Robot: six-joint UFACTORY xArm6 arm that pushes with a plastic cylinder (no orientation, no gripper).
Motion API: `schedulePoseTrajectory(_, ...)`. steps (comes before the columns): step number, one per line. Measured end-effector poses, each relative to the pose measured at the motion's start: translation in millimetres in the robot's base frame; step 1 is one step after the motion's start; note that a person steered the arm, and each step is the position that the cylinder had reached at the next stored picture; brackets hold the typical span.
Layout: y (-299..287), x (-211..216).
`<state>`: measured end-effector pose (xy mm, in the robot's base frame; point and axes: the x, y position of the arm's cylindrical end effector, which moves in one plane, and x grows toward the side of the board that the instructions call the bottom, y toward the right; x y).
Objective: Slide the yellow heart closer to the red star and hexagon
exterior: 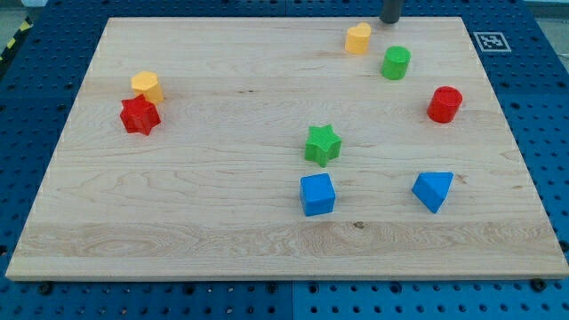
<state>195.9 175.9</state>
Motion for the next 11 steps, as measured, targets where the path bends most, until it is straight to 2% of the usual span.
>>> schedulePoseTrajectory(3, -44, 46)
schedulePoseTrajectory(4, -71, 49)
schedulePoseTrajectory(6, -95, 102)
schedulePoseTrajectory(9, -188, 133)
schedulePoseTrajectory(11, -239, 177)
